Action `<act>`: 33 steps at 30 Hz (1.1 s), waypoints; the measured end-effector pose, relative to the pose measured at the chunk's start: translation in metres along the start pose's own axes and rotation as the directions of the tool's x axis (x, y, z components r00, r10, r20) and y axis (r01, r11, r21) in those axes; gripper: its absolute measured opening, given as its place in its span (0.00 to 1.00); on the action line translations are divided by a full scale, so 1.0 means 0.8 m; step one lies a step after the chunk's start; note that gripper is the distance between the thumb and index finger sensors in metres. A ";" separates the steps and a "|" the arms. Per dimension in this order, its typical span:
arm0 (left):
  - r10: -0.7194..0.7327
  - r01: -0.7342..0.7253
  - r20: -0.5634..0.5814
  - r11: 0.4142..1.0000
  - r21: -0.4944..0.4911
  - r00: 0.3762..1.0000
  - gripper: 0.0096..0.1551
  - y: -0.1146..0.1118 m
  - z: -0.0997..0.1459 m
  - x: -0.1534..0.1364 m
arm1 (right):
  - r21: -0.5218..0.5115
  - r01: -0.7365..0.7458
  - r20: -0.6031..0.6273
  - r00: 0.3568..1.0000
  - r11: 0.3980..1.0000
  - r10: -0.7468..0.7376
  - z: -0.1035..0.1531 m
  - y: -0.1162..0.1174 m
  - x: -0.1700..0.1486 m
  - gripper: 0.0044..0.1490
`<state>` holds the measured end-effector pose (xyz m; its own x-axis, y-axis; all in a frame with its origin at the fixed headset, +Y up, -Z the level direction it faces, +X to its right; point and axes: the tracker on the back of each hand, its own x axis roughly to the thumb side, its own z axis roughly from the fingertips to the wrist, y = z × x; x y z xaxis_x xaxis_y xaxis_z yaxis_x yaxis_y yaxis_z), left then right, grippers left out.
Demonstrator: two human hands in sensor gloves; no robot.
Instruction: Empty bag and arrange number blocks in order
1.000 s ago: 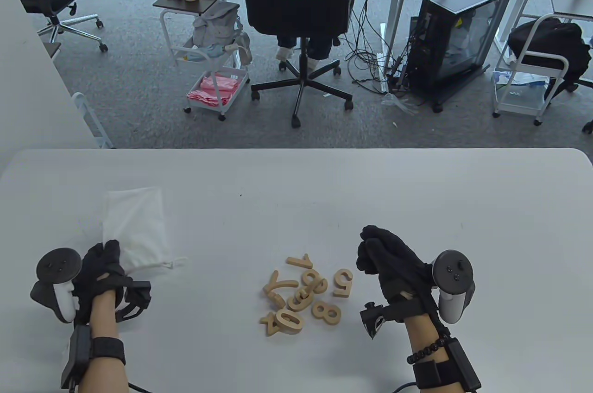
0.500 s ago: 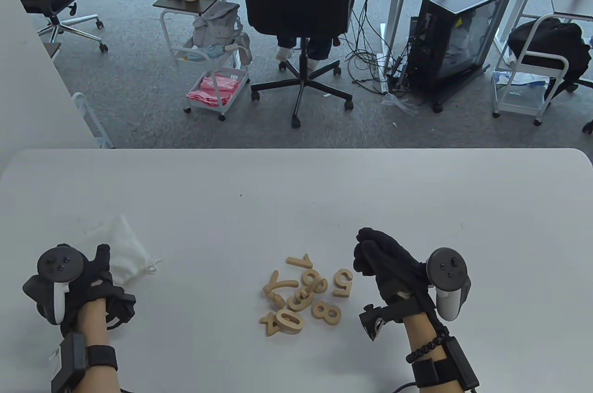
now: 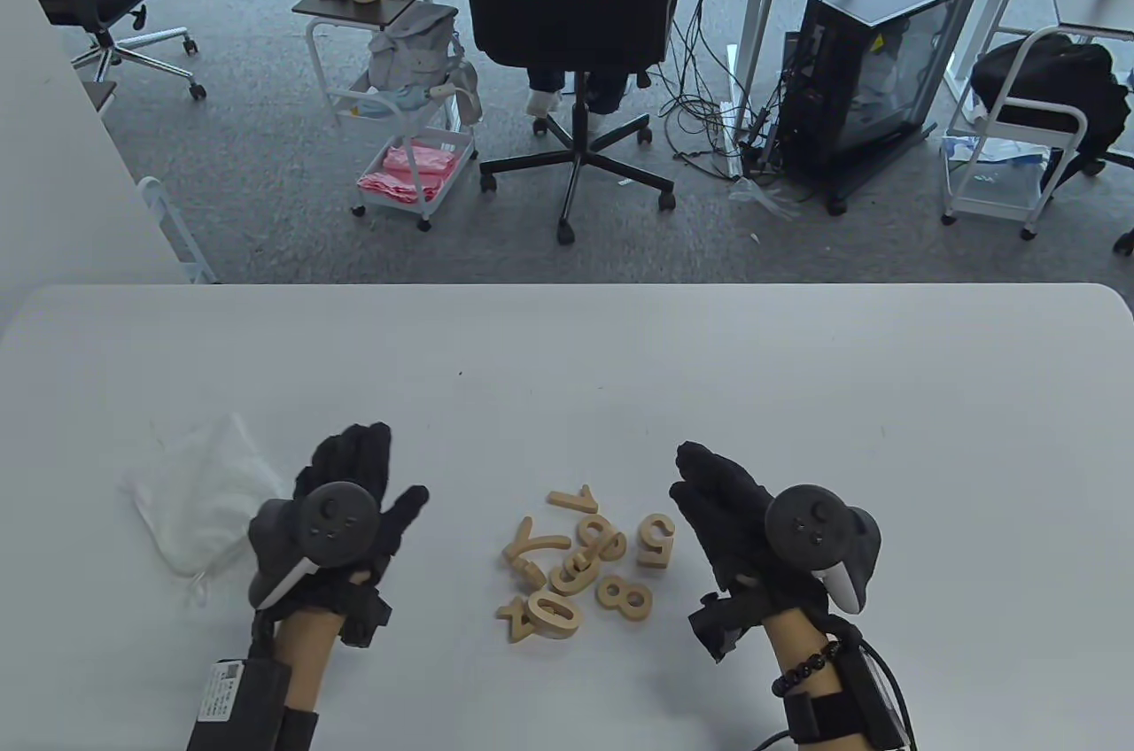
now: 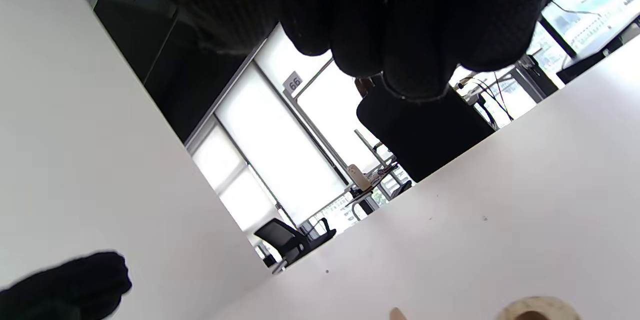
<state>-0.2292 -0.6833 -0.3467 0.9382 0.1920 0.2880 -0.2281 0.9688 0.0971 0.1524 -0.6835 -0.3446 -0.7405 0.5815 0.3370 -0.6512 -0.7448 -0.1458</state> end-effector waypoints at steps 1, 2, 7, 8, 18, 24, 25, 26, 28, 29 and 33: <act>-0.010 0.011 0.024 1.000 -0.029 1.000 0.48 -0.012 -0.001 0.010 | 0.028 -0.082 0.031 0.996 0.996 0.081 -0.001 0.008 0.006 0.35; -0.006 0.007 0.032 0.999 -0.032 0.999 0.47 -0.020 -0.001 0.016 | 0.050 -0.131 0.054 0.990 0.990 0.128 -0.002 0.015 0.010 0.35; -0.204 0.209 0.073 0.976 -0.067 0.976 0.48 -0.044 -0.002 0.028 | 0.200 -0.441 0.221 0.890 0.875 0.398 -0.009 0.079 0.033 0.38; -0.258 0.265 0.089 0.962 -0.069 0.962 0.49 -0.049 -0.001 0.029 | 0.225 -0.508 0.261 0.853 0.831 0.451 -0.010 0.096 0.036 0.39; -0.296 0.300 0.092 0.953 -0.035 0.951 0.48 -0.046 0.002 0.027 | 0.302 -0.653 0.348 0.753 0.694 0.558 -0.010 0.151 0.042 0.34; -0.295 0.299 0.086 0.954 -0.035 0.951 0.48 -0.046 0.002 0.026 | 0.244 -0.669 0.351 0.736 0.702 0.579 -0.008 0.153 0.044 0.29; -0.296 0.301 0.088 0.953 -0.037 0.951 0.48 -0.047 0.002 0.026 | 0.231 -0.667 0.353 0.736 0.708 0.578 -0.007 0.152 0.044 0.29; -0.298 0.302 0.090 0.952 -0.040 0.950 0.48 -0.047 0.002 0.027 | 0.201 -0.662 0.347 0.738 0.722 0.579 -0.008 0.149 0.044 0.29; -0.301 0.306 0.091 0.951 -0.040 0.949 0.48 -0.047 0.002 0.027 | 0.184 -0.646 0.328 0.751 0.741 0.573 -0.010 0.138 0.047 0.29; -0.301 0.306 0.091 0.951 -0.040 0.949 0.48 -0.047 0.003 0.027 | 0.183 -0.631 0.309 0.765 0.754 0.565 -0.012 0.131 0.047 0.29; -0.297 0.301 0.091 0.953 -0.042 0.951 0.47 -0.048 0.003 0.026 | 0.248 -0.487 0.172 0.873 0.838 0.457 -0.018 0.089 0.035 0.29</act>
<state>-0.2017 -0.7166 -0.3424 0.9360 -0.1189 0.3314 0.0761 0.9873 0.1393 0.0828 -0.7154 -0.3591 -0.9152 0.1112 0.3873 -0.1436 -0.9881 -0.0556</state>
